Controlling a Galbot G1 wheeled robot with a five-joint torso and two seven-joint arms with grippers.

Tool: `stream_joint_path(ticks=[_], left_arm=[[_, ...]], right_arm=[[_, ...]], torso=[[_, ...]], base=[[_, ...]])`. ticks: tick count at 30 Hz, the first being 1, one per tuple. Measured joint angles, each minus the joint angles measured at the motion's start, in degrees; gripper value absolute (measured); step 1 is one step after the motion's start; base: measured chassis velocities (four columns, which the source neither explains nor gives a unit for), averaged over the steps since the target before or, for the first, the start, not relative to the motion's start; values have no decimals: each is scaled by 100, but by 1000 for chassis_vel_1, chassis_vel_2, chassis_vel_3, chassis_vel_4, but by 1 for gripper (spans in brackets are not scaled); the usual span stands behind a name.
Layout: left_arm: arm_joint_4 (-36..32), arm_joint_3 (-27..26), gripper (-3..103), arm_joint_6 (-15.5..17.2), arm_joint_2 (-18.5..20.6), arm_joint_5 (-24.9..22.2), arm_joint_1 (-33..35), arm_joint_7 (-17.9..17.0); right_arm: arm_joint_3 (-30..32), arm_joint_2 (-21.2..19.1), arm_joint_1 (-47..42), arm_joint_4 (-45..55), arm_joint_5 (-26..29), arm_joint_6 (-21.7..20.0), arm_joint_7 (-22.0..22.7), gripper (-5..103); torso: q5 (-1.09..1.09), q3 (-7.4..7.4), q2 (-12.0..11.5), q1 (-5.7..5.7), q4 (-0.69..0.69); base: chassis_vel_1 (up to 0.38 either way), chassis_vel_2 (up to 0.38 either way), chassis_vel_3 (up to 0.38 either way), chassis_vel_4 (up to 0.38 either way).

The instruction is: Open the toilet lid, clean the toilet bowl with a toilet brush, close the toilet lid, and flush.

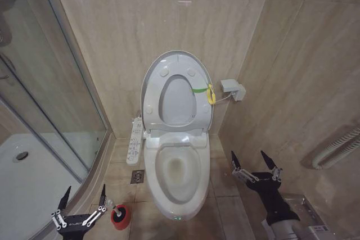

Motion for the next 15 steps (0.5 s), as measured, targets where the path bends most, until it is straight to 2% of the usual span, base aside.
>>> stream_joint_path(ticks=[5, 6, 9, 10, 13, 14, 15], left_arm=[[-1243, 184, 100, 739, -9, 370, 655, -417], [-1243, 184, 100, 739, -9, 370, 655, -417], [-1901, 288, 100, 1351, 23, 594, 774, -491], [-1901, 288, 100, 1351, 23, 594, 774, -491], [-2091, 437, 100, 1897, 62, 717, 822, -484], [-2091, 437, 100, 1897, 62, 717, 822, -484], [-2097, 477, 100, 2038, 68, 747, 830, -478]], right_arm=[[0, 0, 0, 0, 0, 0, -3, 100], [0, 0, 0, 0, 0, 0, -3, 100], [0, 0, 0, 0, 0, 0, -1, 100], [0, 0, 0, 0, 0, 0, -1, 100], [0, 0, 0, 0, 0, 0, 0, 100], [0, 0, 0, 0, 0, 0, 0, 100], [0, 0, 0, 0, 0, 0, -1, 100]], torso=[[2, 0, 0, 1, 0], [2, 0, 0, 1, 0], [1, 1, -1, 1, 0], [1, 1, -1, 1, 0], [0, 1, -1, 1, 0], [0, 1, -1, 1, 0], [1, 1, -1, 1, -1]], base=[[0, 0, 0, 0], [0, 0, 0, 0], [0, 0, 0, 0], [0, 0, 0, 0], [0, 0, 0, 0], [0, 0, 0, 0], [0, 0, 0, 0]])
